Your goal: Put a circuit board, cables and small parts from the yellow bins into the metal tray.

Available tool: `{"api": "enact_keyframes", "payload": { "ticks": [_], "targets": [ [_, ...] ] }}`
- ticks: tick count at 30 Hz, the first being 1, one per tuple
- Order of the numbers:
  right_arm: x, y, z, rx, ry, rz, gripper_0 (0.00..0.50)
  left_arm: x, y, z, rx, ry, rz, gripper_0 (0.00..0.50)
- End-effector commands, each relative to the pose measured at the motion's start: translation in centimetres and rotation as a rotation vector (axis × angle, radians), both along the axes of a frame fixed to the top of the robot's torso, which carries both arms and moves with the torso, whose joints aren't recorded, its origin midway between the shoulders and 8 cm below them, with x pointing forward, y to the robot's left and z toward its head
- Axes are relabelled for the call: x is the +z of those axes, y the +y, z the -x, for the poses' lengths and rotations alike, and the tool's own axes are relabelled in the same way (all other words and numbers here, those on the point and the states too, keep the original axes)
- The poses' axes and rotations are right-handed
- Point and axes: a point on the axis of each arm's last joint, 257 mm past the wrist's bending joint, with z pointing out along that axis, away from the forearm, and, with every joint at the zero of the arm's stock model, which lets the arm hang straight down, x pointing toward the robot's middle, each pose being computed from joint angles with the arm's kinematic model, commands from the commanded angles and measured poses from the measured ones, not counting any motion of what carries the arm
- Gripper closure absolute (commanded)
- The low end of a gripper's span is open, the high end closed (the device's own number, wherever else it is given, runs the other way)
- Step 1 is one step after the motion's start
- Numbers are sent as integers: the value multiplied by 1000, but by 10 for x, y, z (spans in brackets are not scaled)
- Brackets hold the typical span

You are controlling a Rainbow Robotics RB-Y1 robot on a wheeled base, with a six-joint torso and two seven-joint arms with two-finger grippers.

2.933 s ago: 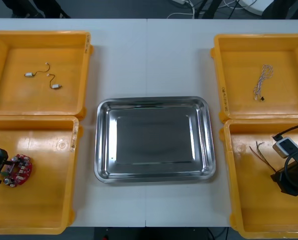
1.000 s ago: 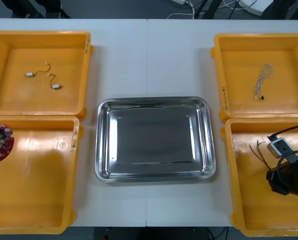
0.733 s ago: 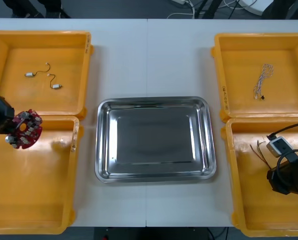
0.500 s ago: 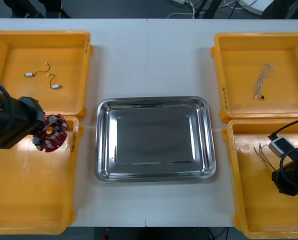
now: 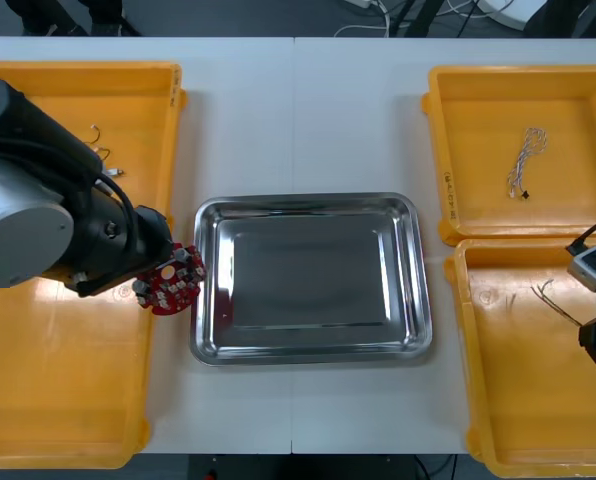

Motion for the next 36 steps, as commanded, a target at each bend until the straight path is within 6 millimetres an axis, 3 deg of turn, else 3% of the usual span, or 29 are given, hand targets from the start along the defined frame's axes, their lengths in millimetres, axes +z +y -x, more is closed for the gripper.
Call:
{"api": "enact_keyframes", "payload": {
  "ticks": [1, 9, 14, 26, 30, 36],
  "targets": [
    [40, 3, -9, 5, -57, -24, 500, 6, -36, -12, -117, -29, -20, 500],
    [78, -1, -2, -10, -46, -20, 500, -20, -62, -12, -185, 17, -36, 500],
    [105, 9, -19, 12, -127, -25, 500, -39, -76, -2, -224, 53, -75, 500],
    [132, 29, -37, 31, -193, -66, 500, -69, -101, 7, -247, 97, -122, 500],
    [149, 38, -48, 50, -233, -84, 500, -75, -108, -1, -259, 75, -120, 500],
    [158, 47, -56, 57, -236, -128, 500, -70, -121, -14, -269, 14, -95, 500]
  ]
}}
